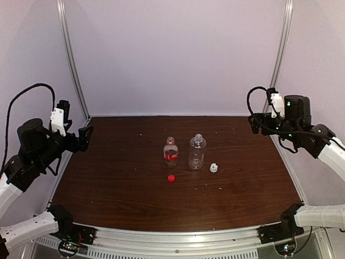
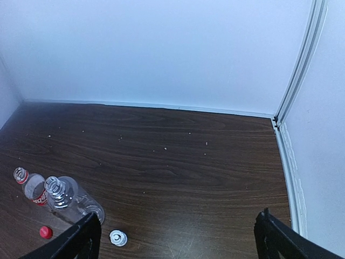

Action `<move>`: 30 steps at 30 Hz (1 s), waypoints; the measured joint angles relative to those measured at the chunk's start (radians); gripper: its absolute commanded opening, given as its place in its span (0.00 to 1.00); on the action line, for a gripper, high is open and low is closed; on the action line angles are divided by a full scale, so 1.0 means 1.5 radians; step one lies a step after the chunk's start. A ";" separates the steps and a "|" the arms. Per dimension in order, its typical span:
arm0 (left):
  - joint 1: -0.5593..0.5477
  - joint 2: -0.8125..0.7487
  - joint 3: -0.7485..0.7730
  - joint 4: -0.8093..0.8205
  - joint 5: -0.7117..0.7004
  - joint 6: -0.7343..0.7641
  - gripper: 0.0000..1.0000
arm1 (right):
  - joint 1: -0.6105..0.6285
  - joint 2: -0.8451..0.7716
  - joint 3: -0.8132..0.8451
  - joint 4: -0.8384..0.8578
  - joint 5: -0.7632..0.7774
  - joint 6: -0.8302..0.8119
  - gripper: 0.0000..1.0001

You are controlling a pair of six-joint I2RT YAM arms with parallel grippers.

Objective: Unscrew the bottle caps

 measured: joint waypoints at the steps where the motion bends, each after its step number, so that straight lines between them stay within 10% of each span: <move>1: 0.000 -0.011 -0.007 0.010 0.003 0.003 0.98 | 0.000 -0.005 -0.005 0.003 0.000 -0.001 1.00; 30: 0.001 -0.012 -0.023 0.043 0.020 0.011 0.98 | 0.000 -0.026 -0.049 0.049 -0.001 -0.022 1.00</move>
